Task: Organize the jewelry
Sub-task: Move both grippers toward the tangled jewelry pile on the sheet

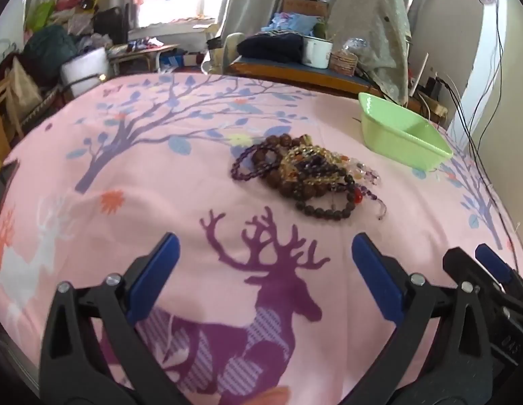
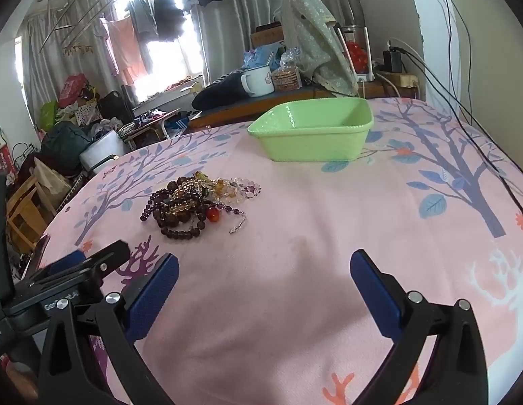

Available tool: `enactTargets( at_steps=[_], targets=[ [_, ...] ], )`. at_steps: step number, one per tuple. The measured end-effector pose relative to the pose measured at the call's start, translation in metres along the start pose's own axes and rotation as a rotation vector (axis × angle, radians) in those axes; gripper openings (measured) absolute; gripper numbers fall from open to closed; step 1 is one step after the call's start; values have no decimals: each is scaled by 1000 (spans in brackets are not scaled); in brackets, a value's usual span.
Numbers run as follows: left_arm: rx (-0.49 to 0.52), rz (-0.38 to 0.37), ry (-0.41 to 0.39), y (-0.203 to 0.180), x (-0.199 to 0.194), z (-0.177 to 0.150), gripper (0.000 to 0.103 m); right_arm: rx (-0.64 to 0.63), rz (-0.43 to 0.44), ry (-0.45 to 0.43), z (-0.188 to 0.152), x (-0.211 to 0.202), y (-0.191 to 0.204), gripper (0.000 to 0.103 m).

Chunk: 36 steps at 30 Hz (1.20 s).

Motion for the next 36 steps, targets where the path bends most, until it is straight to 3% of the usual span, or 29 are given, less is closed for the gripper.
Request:
enactTargets(
  at_steps=[8,12,15,18,23,30,36],
  targets=[
    [-17,-108,30,-24,-4,-8,97,-3,13,2,-5,-7,9,77],
    [-27,-88,41,-16,5,-3,97,-10,16,11,-7,-6,11,77],
    [-17,-51,28,2,16,11,97,-7,90,49,-13,-1,21,77],
    [111,37,-75,19,23,42,97,-42,102,65,-15,1,29,77],
    [151,80,-166,30,25,75,97,-103,85,19,10,2,32,77],
    [87,87,-149,45,37,83,97,-258,95,-78,69,8,46,77],
    [121,100,-173,50,42,89,97,-343,190,-57,111,22,66,75]
  ],
)
Point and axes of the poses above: each gripper's, at about its wrist camera, not at the fingertips, and x roughly the way its jaws point, y to its left, z to its top, the point moved 10 cm from there along x, roughly the way its jaws point, and after that the axes turned 15 degrees about -y, right-handed, at the moved point
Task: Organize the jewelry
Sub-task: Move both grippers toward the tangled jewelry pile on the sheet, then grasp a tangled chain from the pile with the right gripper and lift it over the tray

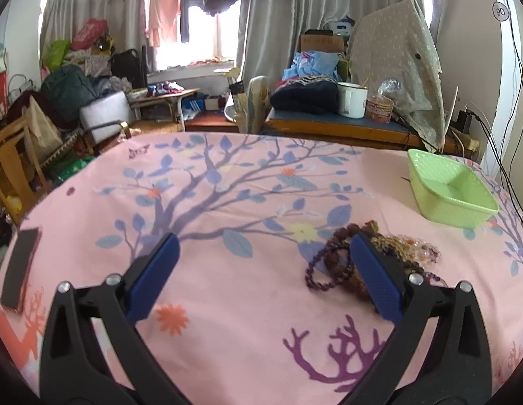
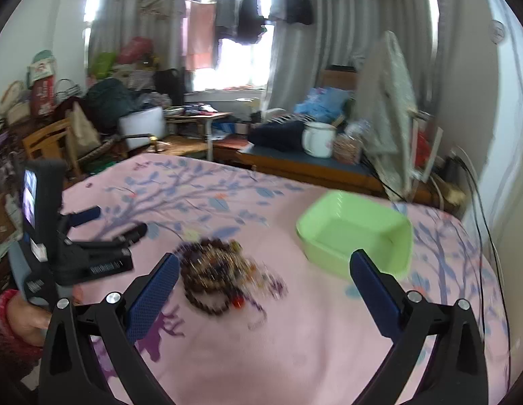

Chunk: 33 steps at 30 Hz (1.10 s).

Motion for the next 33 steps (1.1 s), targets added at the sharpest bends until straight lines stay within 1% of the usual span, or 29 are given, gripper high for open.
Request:
enactTargets(
  at_steps=[1,2,3,5,6,7,8,9,11,12,13,14,15,16,17,18,19,21,22,24,25,26,27,28,30,31,33],
  targets=[
    [6,-2,-4,0,0,2,97,-5,21,5,10,4,1,71],
    [13,-10,-5,1,2,6,97,-5,40,11,20,8,1,63],
    [15,-13,-6,1,2,8,97,4,64,18,31,12,2,59],
    [34,-37,-23,3,3,24,97,46,110,26,61,18,1,41],
    [54,-50,-44,5,1,38,97,66,126,20,78,20,0,37],
    [67,-56,-61,8,-1,48,97,88,141,-6,106,20,-3,34],
    [81,-56,-99,15,-5,70,97,106,151,-39,130,17,-5,32],
    [81,-52,-111,18,-7,77,97,132,171,-84,160,12,-8,31],
    [53,-35,-193,37,-19,114,97,163,205,-136,189,5,-9,29],
    [37,-58,-223,42,-26,130,97,170,218,-163,199,1,-8,29],
    [34,-91,-218,40,-27,133,97,169,225,-172,199,0,-8,27],
    [31,-112,-209,38,-27,133,97,169,236,-171,192,2,-6,25],
    [19,-169,-170,32,-23,126,97,172,247,-153,180,8,-3,23],
    [12,-191,-144,28,-19,119,97,183,264,-87,151,22,1,17],
    [6,-223,-99,22,-12,106,94,199,275,-30,127,33,2,11],
    [8,-258,-41,14,-4,89,87,222,283,34,98,45,4,7],
    [9,-273,-13,9,0,79,80,238,289,82,76,54,4,1],
    [11,-316,59,-2,10,53,73,250,284,166,32,68,5,0],
    [12,-337,85,-10,12,38,70,240,262,206,8,74,2,0],
    [37,-390,114,-28,13,21,67,203,245,258,-22,78,1,0],
    [49,-405,113,-35,9,18,66,172,253,289,-37,79,5,0],
    [81,-437,114,-48,4,11,66,155,261,309,-45,81,6,0],
    [96,-452,114,-54,1,8,64,140,274,330,-51,81,6,0],
    [132,-484,121,-68,-3,2,61,120,292,351,-57,80,9,0],
    [179,-521,144,-87,-3,-7,54,69,305,383,-68,79,11,0],
    [187,-526,151,-91,-2,-11,51,47,299,389,-73,79,9,0],
    [204,-535,170,-97,5,-20,50,7,276,394,-78,81,4,0]
  ],
)
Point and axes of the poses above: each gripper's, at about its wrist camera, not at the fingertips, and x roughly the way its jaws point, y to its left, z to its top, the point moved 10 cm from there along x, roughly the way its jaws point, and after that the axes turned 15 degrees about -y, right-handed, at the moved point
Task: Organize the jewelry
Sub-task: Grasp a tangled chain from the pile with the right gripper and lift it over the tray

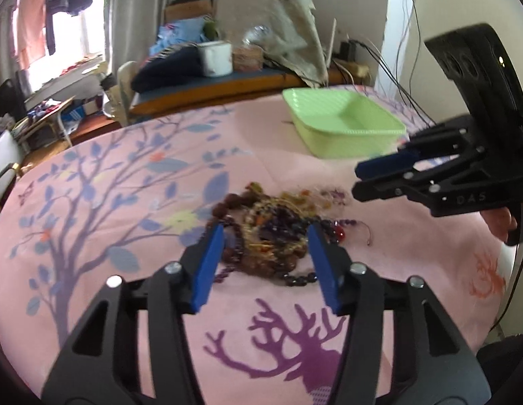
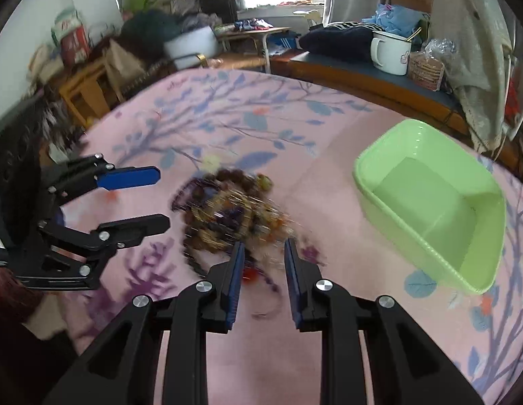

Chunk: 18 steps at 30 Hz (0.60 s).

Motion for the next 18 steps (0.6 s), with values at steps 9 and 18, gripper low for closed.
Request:
enactTargets(
  at_steps=[9,18],
  targets=[
    [-40,24,16,16,3,5,50,-45,-37,72,-18,49,-27,0],
    [11,6,-11,-5,2,17,51,9,10,-73,24,-3,-19,0]
  ],
)
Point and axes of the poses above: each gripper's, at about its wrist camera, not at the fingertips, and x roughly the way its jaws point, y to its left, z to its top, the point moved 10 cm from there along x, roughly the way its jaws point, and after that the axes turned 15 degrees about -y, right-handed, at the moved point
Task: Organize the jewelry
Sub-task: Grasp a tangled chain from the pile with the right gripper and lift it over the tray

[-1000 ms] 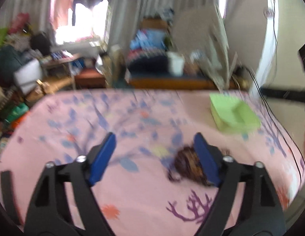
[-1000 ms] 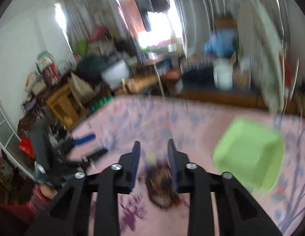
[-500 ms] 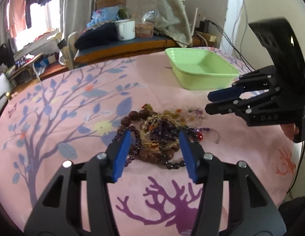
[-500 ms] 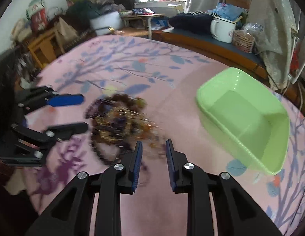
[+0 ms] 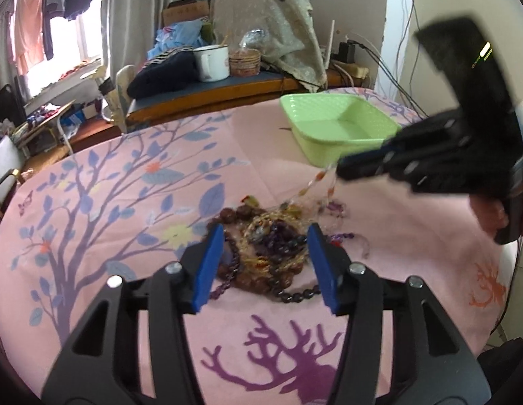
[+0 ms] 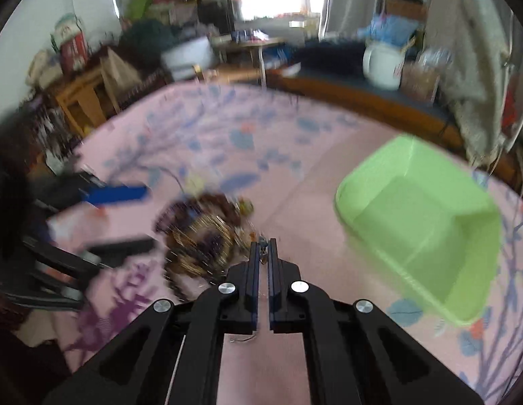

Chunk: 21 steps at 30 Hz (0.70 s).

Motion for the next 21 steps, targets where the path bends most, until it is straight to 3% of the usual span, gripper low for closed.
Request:
enactTargets(
  at_steps=[4,15,17,18,21],
  targets=[
    [17,-37,-36,-19,2,14,66,10,13,-77,33,-36,5,0],
    [54,-145,-154,-80,8,83,71,10,-4,-274,109,-117,14,0],
    [62,-155,-153,-85,11,91,37,18,-28,-334,128,-138,10,0],
    [57,-173,-141,-87,14,95,8,24,-40,-367,137,-150,6,0],
    [29,-220,-152,-92,16,122,5,42,-66,-433,161,-175,-8,0]
  ],
)
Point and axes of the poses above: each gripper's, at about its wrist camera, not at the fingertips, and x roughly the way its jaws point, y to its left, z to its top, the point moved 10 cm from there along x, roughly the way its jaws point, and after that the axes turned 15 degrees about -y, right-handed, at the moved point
